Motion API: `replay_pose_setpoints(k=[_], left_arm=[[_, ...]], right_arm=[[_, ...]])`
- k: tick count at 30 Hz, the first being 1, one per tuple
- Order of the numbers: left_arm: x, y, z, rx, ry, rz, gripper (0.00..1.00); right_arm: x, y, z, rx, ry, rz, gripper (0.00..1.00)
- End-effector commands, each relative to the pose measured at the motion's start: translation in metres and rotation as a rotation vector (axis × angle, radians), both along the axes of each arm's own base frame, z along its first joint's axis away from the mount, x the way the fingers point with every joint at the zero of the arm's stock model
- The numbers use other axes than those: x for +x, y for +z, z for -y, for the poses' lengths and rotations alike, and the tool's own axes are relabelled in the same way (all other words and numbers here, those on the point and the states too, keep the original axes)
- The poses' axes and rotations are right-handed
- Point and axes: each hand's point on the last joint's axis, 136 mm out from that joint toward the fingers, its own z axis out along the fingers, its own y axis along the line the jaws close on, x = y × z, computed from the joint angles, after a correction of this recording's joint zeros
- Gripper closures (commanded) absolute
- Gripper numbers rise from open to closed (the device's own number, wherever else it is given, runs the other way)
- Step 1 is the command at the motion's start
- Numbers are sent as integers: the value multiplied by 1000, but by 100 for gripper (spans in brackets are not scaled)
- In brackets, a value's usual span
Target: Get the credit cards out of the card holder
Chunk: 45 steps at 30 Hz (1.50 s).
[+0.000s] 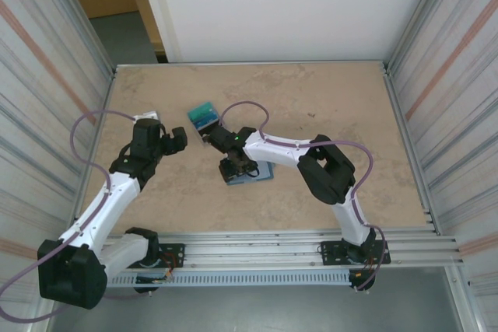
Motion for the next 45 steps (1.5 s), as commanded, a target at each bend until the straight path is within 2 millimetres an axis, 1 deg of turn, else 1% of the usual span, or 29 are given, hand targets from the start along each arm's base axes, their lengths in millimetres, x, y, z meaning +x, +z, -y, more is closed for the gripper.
replay_pose_setpoints(k=[1,5,8,14,18,20,22,26,29,34,39,45], left_arm=[[1,3,0,-31,10,20,1],[-1,2,-1,-26,15,13,1],[-1,4,-1,-30,14,19,1],[-1,6,1,-42,6,25,1],[-2,8,2,-44,0,29,1],[-2,9,3,-46,-3,30,1],[-4,10,3,-48,-6,32,1],[-7,13,4,-53,-15,38,1],[-10,19,6,-63,-28,49,1],[-14,25,11,-86,-58,68,1],[-17,27,12,-81,-60,78,2],[-17,29,14,-82,-68,81,1]], right_arm=[[-8,2,-6,5,15,-14,32],[-7,0,-4,-11,9,-8,32],[-8,-6,-1,-29,6,-18,33],[-12,-14,4,-45,6,-35,44],[-14,-10,3,-24,5,-37,51],[-14,-8,3,-20,2,-36,57],[-14,-4,2,-8,0,-32,61],[-17,4,3,14,-5,-27,66],[-19,11,8,23,-11,-17,71],[-17,20,20,10,-25,13,71],[-9,23,31,-32,-46,49,65],[-2,27,43,-83,-69,88,64]])
